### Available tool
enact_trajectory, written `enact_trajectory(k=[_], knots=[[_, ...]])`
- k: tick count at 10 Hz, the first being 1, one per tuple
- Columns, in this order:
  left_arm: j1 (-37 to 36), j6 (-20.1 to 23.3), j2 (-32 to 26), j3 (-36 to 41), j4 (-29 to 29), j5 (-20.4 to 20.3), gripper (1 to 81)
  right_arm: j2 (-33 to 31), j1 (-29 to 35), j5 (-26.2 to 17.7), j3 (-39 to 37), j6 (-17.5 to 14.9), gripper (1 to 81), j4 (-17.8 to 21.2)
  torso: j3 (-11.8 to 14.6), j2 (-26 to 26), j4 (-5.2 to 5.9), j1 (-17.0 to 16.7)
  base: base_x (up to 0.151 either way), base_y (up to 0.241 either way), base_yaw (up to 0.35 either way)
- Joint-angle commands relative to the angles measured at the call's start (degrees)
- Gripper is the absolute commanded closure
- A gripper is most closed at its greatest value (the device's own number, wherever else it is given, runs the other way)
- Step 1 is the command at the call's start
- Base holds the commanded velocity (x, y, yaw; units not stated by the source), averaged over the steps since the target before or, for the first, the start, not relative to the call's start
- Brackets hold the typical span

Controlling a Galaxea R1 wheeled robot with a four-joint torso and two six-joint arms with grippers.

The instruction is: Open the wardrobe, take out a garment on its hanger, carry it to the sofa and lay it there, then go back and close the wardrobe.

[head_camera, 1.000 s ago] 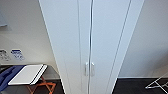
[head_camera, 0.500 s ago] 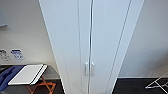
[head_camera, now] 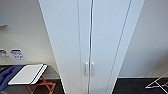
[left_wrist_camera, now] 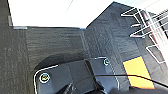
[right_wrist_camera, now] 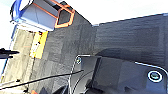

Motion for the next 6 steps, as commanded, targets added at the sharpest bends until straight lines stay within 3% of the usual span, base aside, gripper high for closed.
enact_trajectory(k=[1, 3, 6], knots=[[-9.73, 0.10, -7.17, 8.01, 0.63, 2.08, 1.0, -7.18, 13.04, -3.60, 11.39, 0.43, 1.0, 0.31, 0.00, 0.00, 0.00, 0.00, 0.000, 0.000, 0.000], [-15.35, 0.01, -8.84, 10.03, 0.01, 3.04, 1.0, -8.59, 20.24, -8.61, 15.52, 1.22, 1.0, 0.23, 0.00, 0.02, 0.00, 0.02, 0.000, 0.000, 0.000], [-22.92, -0.07, -11.03, 13.98, 0.02, 4.08, 1.0, -10.17, 29.75, -10.98, 19.65, 3.67, 1.0, 0.14, -0.05, 0.04, 0.00, 0.05, 0.000, 0.000, 0.000]])
